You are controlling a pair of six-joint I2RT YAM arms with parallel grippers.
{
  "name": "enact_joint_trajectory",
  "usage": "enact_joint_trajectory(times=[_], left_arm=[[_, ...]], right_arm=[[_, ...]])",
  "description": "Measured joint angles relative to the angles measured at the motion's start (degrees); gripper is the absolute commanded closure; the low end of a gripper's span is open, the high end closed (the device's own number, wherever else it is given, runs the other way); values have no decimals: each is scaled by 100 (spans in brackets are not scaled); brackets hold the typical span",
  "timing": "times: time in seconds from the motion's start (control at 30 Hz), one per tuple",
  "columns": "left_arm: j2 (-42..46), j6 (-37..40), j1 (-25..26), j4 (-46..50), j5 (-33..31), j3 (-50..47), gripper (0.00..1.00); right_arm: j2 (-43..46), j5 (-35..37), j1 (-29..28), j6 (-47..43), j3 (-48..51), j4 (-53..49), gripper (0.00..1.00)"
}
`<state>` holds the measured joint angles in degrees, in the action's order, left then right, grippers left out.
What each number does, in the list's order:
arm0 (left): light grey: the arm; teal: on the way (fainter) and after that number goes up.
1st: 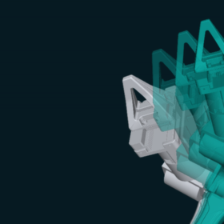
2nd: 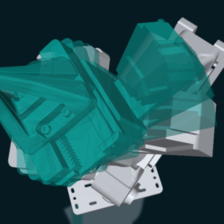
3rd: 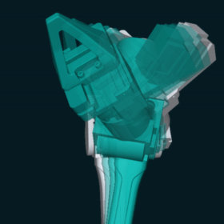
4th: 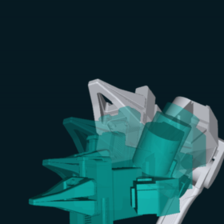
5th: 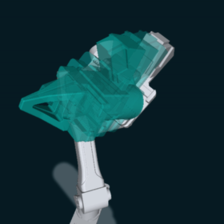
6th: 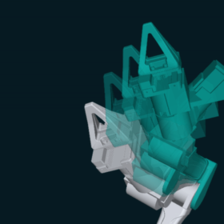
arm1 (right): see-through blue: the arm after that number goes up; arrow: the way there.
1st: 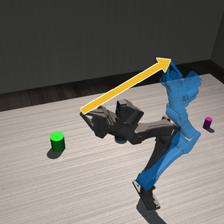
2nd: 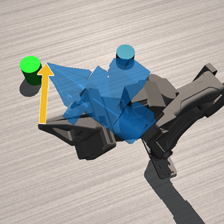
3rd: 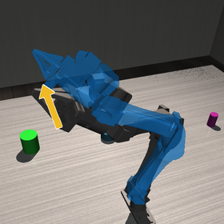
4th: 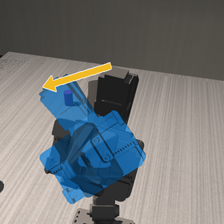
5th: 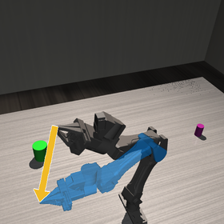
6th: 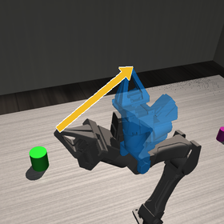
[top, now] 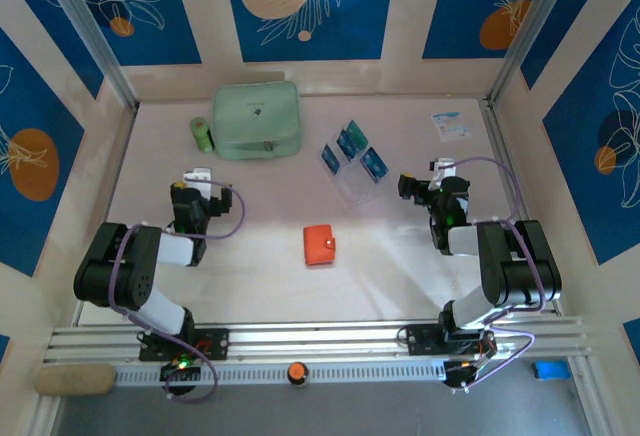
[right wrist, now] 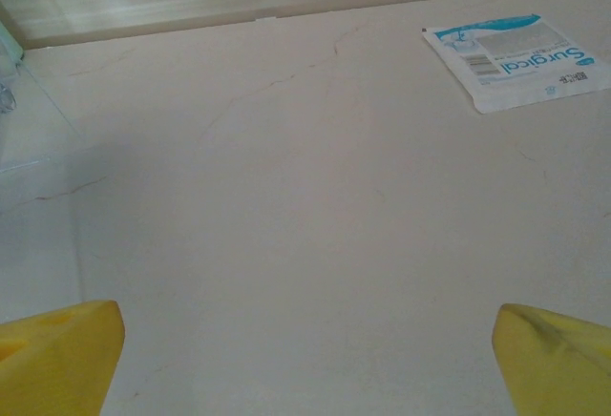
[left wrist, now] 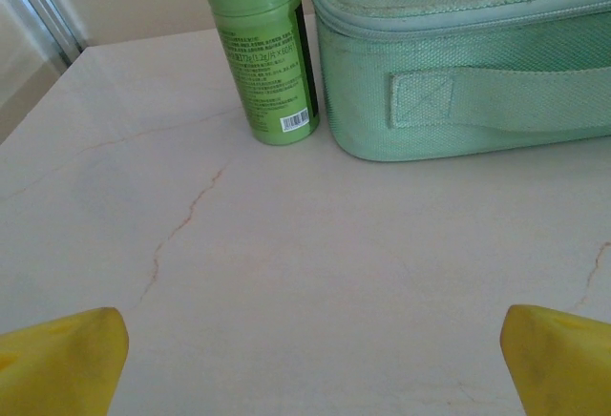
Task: Put the credit cards into the card holder
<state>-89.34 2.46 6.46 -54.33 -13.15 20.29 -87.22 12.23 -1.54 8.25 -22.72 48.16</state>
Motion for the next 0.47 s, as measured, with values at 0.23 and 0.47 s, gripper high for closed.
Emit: enact_joint_trajectory(times=[0.23,0.47], left_arm=[[0,-4,0,-13,-2,0,0],[0,-46,0,-13,-4,0,0]], right_arm=[[0,-2,0,0,0,-46,1],[0,-26,48,2,0,-118,1]])
